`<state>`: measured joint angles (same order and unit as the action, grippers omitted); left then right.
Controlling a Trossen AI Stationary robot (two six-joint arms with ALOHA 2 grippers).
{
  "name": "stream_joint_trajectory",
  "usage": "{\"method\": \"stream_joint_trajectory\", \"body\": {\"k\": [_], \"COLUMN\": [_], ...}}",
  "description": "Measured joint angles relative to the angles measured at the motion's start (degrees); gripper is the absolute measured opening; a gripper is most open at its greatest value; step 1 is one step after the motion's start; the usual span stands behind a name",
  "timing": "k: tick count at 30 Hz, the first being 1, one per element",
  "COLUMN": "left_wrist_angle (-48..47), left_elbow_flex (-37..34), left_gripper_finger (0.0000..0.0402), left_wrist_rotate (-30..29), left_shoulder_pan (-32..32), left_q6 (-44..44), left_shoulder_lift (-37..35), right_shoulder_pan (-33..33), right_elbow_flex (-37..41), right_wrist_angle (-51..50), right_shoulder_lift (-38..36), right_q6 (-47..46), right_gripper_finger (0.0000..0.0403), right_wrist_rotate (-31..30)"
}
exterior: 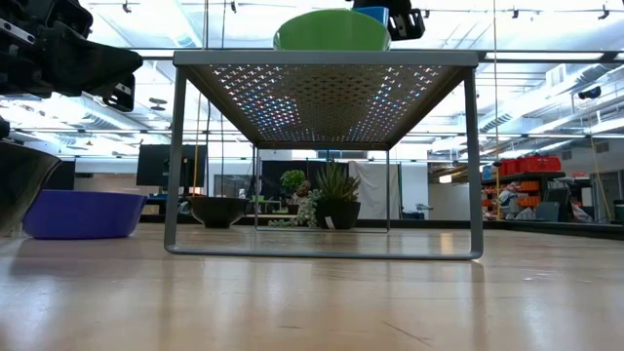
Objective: Pick & Place Mini bowls
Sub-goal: Stack the light blue bowl on the green bowl on the shelf
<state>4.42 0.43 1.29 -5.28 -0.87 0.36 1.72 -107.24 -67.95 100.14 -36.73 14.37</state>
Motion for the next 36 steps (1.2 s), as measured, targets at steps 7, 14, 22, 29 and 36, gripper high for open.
{"method": "stream_joint_trajectory", "body": {"k": [7, 14, 22, 29, 36], "left_wrist_angle": [0.01, -0.01, 0.01, -0.01, -0.01], "left_elbow_flex": [0.00, 0.00, 0.00, 0.00, 0.00], "left_gripper_finger": [0.0030, 0.0030, 0.0030, 0.0030, 0.0030], "left_wrist_rotate": [0.01, 0.01, 0.00, 0.01, 0.01], "left_shoulder_pan": [0.00, 0.00, 0.00, 0.00, 0.00], "left_q6": [0.01, 0.01, 0.01, -0.01, 0.01], "left_shoulder_lift": [-0.01, -0.02, -0.01, 0.00, 0.00], "right_shoulder_pan": [-0.02, -0.01, -1.63, -3.53, -4.66], "right_elbow_flex": [0.02, 0.02, 0.02, 0.00, 6.42], "right_wrist_angle": [-0.39, -0.49, 2.86, 10.94, 19.81], "right_shoulder_lift": [-0.72, -4.02, -6.64, -6.91, -7.80], "right_q6": [2.41, 7.29, 21.75, 29.07, 32.73], "right_gripper_finger": [0.0113, 0.0134, 0.0119, 0.0095, 0.0060], "right_wrist_rotate": [-1.44, -1.48, -4.59, -6.03, -5.87]}}
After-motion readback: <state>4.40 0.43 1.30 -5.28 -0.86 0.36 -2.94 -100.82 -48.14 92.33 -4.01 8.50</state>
